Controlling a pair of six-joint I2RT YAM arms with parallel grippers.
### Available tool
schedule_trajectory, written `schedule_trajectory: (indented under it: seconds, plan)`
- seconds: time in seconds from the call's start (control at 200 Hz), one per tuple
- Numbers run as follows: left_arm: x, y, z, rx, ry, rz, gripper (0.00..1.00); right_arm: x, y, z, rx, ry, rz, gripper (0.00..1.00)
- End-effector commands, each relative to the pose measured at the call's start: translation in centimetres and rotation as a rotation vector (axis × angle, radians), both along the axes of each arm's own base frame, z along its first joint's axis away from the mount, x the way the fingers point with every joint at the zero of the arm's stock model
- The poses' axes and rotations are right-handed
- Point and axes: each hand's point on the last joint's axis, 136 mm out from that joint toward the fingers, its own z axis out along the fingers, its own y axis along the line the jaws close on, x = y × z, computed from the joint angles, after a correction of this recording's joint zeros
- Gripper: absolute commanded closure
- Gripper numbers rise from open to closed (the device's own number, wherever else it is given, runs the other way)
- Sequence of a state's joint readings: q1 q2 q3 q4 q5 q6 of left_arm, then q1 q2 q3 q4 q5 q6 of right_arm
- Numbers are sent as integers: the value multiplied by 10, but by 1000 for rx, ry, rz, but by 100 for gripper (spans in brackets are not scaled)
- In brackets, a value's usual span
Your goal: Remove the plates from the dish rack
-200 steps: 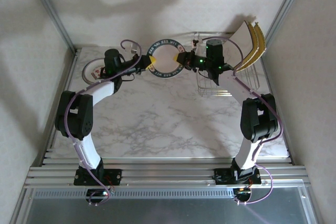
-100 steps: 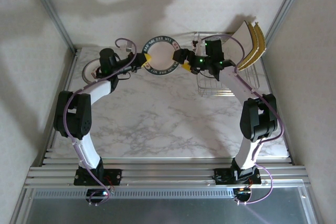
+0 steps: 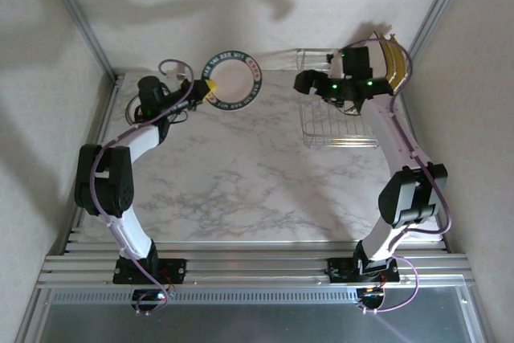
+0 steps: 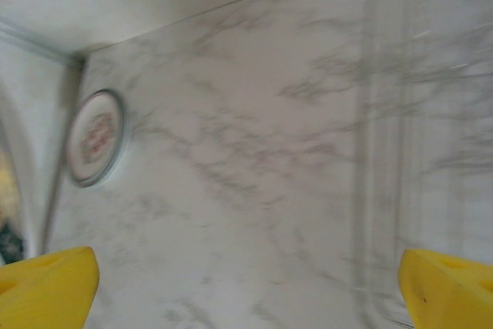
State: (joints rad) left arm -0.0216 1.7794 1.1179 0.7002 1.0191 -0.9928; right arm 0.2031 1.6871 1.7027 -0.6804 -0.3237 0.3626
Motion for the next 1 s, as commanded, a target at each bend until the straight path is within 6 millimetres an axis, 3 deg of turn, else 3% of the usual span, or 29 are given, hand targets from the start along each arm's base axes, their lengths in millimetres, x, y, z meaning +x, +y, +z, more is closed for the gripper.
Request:
schedule_trajectory:
  seconds: [0.0,0.17,0.43,0.781,0.996]
  plan:
    - [-4,27,31,-13,-93,98,100,-16,-50,0,-218,30,-71,1]
    - [-7,67,18,-12,-55,240,100,-22,-81,-2,-329,52,-125,1]
    - [-19,131,-17,10,51,492,100,-27,-97,-16,-431,94,-138,1]
    - [-42,195,-55,71,156,757,100,-24,-116,-38,-564,194,-136,1]
    - [-37,227,-78,96,210,832,100,-18,-114,-49,-573,223,-117,1]
